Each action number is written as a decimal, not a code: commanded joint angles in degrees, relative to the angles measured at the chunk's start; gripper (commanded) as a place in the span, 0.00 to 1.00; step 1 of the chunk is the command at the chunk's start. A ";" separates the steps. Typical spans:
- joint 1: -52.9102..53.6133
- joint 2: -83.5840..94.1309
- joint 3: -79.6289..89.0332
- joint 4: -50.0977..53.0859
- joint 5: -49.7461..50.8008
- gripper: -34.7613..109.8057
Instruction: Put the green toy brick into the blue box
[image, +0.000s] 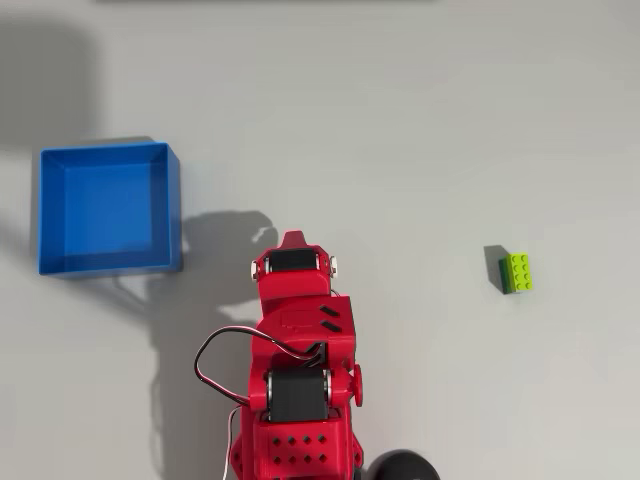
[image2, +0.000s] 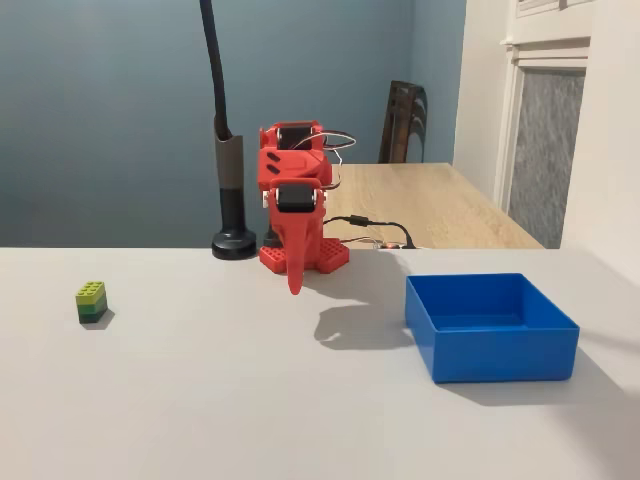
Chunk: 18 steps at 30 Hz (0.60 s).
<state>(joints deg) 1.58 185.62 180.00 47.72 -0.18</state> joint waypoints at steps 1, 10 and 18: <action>-0.35 0.79 -0.62 0.62 -3.16 0.24; -0.35 0.79 -0.62 0.62 -3.34 0.24; -0.26 0.26 -0.79 0.26 -3.08 0.24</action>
<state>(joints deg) 1.23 185.62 180.00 47.72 -2.64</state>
